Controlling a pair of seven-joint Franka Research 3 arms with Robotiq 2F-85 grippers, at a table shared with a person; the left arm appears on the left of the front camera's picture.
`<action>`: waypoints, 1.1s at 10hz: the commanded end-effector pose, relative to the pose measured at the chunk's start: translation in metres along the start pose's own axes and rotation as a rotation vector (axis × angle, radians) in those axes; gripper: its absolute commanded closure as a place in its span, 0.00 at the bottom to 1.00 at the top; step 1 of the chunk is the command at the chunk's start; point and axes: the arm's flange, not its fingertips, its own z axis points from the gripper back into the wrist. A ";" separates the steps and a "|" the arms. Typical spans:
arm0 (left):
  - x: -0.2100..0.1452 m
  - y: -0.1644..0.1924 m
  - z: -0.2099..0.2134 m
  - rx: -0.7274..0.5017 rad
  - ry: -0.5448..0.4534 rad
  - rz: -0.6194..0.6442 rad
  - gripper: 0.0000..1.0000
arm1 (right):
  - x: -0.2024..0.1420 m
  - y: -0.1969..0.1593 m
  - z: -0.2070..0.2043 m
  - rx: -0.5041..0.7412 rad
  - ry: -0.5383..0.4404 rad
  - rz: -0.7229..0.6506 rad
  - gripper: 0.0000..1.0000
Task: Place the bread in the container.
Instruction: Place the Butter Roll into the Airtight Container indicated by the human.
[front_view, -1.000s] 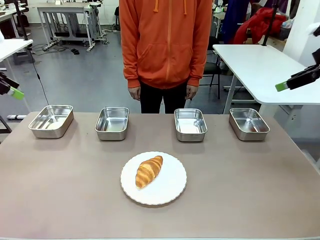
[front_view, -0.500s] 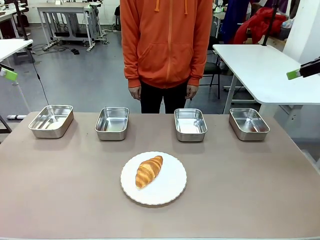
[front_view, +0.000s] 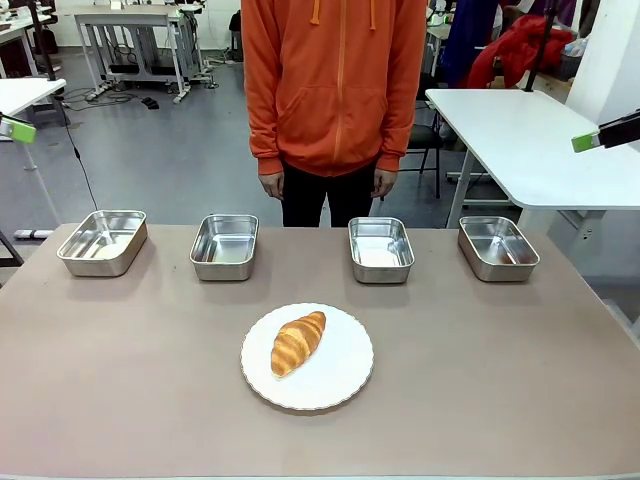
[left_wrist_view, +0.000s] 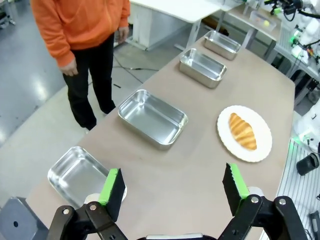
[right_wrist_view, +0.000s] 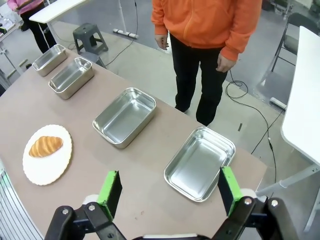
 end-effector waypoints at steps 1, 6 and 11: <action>-0.004 0.001 -0.004 0.001 -0.003 0.001 0.00 | 0.001 -0.008 -0.002 0.027 -0.014 0.015 0.00; -0.003 0.003 0.000 0.015 0.011 0.012 0.00 | -0.001 -0.001 -0.001 0.005 -0.001 -0.005 0.00; -0.003 0.003 0.000 0.015 0.011 0.012 0.00 | -0.001 -0.001 -0.001 0.005 -0.001 -0.005 0.00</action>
